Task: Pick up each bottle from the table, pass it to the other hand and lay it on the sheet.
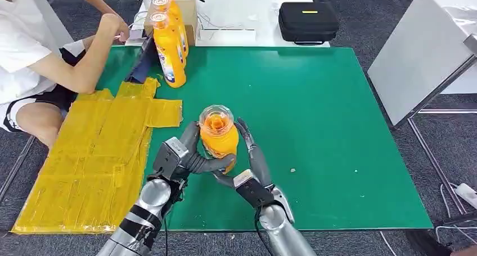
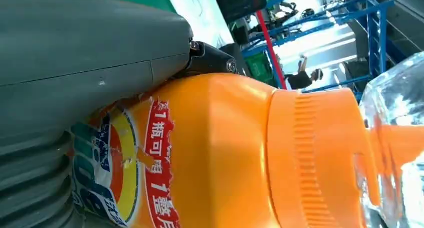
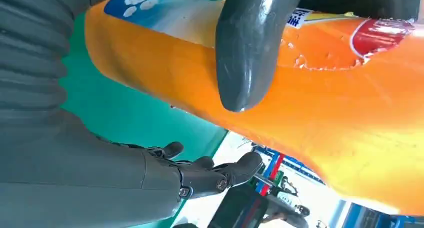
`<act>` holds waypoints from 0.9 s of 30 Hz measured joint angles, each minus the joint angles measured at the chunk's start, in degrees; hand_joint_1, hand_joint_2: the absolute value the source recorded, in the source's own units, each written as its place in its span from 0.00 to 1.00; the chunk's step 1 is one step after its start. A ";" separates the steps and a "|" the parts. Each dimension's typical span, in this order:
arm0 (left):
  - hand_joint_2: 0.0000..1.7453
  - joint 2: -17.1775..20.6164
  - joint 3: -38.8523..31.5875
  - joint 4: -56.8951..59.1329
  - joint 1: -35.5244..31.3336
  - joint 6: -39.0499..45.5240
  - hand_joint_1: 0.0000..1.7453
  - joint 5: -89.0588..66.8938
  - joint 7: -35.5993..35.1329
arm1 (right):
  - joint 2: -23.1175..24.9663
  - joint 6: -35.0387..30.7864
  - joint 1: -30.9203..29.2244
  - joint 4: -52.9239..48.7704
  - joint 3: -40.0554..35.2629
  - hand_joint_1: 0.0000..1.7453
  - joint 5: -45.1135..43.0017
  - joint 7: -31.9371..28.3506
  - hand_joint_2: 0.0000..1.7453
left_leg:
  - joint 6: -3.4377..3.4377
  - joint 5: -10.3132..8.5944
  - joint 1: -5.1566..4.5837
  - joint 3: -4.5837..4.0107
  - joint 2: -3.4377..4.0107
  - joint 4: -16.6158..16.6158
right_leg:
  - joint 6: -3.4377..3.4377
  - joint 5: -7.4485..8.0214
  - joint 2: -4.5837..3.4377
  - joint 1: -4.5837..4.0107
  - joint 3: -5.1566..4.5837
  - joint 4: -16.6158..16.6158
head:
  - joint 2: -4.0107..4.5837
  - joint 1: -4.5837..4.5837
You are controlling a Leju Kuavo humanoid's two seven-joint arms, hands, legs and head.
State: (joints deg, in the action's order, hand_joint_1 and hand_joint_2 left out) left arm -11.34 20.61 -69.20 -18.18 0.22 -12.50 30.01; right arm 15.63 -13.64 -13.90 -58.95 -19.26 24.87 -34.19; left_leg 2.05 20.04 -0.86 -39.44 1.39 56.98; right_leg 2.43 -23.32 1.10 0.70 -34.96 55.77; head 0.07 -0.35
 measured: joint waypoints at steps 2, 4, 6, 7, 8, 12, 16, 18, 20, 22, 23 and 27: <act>1.00 0.04 0.00 -0.06 -0.03 2.17 1.00 -1.84 0.00 | -0.06 -0.02 0.16 -0.35 0.04 0.00 -0.13 -0.02 1.00 | 0.00 0.00 0.00 0.00 -0.01 0.00 | 0.00 0.00 0.00 0.00 0.01 0.00 | 0.00 0.00; 1.00 0.35 -0.04 -0.91 0.08 9.52 1.00 -7.93 -0.83 | -0.33 -0.06 1.38 -2.74 0.18 0.00 -0.88 -0.02 1.00 | 0.00 0.00 0.00 -0.01 -0.02 0.00 | 0.00 0.00 0.00 0.00 0.01 0.00 | 0.00 0.02; 1.00 1.06 -1.04 -2.01 0.05 16.44 1.00 -13.58 -2.05 | -0.85 -0.06 3.01 -7.20 0.48 0.00 -1.38 0.35 1.00 | 0.00 0.00 0.00 -0.02 -0.01 0.00 | 0.00 0.00 0.00 0.00 0.01 0.00 | 0.00 0.00; 1.00 1.40 -1.76 -2.32 0.00 19.71 1.00 -16.55 -2.71 | -1.11 -0.08 3.80 -9.32 0.59 0.00 -1.42 0.79 1.00 | 0.00 0.01 0.00 -0.02 -0.01 0.00 | 0.00 0.00 0.00 -0.01 0.00 0.00 | 0.00 0.02; 1.00 1.86 -2.79 -2.47 -0.09 23.97 1.00 -21.06 -3.67 | -1.48 -0.26 4.57 -11.68 0.66 0.00 -1.42 1.05 1.00 | 0.00 0.01 0.00 -0.02 0.00 0.00 | 0.00 0.00 0.00 -0.01 -0.01 0.00 | 0.00 0.00; 1.00 3.47 -6.66 -0.84 -2.08 38.35 1.00 -51.97 -14.21 | -2.45 -0.68 6.59 -18.59 0.85 0.00 -3.16 1.47 1.00 | -0.01 0.00 0.02 -0.01 -0.02 -0.01 | -0.02 -0.02 0.01 -0.02 -0.03 0.00 | 0.00 0.02; 1.00 6.78 -8.41 10.71 -8.36 39.19 1.00 -75.86 -35.83 | -3.06 0.96 7.29 -23.88 0.96 0.00 -9.28 2.16 1.00 | -0.08 -0.06 0.02 0.01 0.07 -0.02 | -0.22 0.13 -0.01 -0.03 -0.08 0.01 | -0.02 0.02; 1.00 8.87 -8.46 16.82 -10.54 39.30 1.00 -76.89 -39.61 | -3.52 1.60 7.35 -25.85 1.20 0.00 -10.73 2.95 1.00 | -0.10 -0.07 0.02 0.00 0.35 -0.02 | -0.22 0.19 -0.21 -0.04 -0.17 0.01 | 0.00 0.00; 1.00 10.12 -8.46 22.09 -12.17 39.39 1.00 -77.11 -41.07 | -3.98 1.64 7.55 -27.30 1.77 0.00 -12.00 3.02 1.00 | -0.04 -0.14 0.02 0.00 0.33 -0.01 | -0.23 0.17 -0.20 -0.03 -0.16 0.02 | 0.00 0.02; 1.00 11.55 -8.44 27.18 -13.44 39.41 1.00 -77.13 -43.45 | -4.20 1.62 7.94 -28.98 2.25 0.00 -13.05 2.62 1.00 | -0.03 -0.15 0.02 -0.01 0.29 -0.01 | -0.23 0.17 -0.18 -0.03 -0.14 0.02 | 0.00 0.04; 1.00 12.21 -8.44 29.37 -14.02 39.43 1.00 -77.15 -44.24 | -4.28 1.55 8.22 -29.83 2.38 0.00 -13.24 2.49 1.00 | -0.03 -0.14 0.01 -0.01 0.30 -0.01 | -0.22 0.17 -0.18 -0.03 -0.14 0.02 | -0.02 0.02; 1.00 13.95 -8.81 35.50 -15.91 39.28 1.00 -77.15 -44.61 | -4.63 1.38 9.06 -31.85 2.58 0.00 -13.16 2.21 1.00 | -0.04 -0.13 0.01 -0.04 0.30 -0.01 | -0.22 0.15 -0.18 -0.03 -0.17 0.02 | 0.00 0.02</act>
State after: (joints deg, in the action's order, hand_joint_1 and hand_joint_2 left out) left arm 2.60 11.80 -33.70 -34.09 39.49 -89.66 -14.60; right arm 10.99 -12.26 -4.84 -90.80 -16.68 11.72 -31.98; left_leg 2.01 19.91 -0.85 -39.48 1.69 56.97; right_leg 2.21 -23.17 0.92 0.66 -35.13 55.79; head 0.07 -0.33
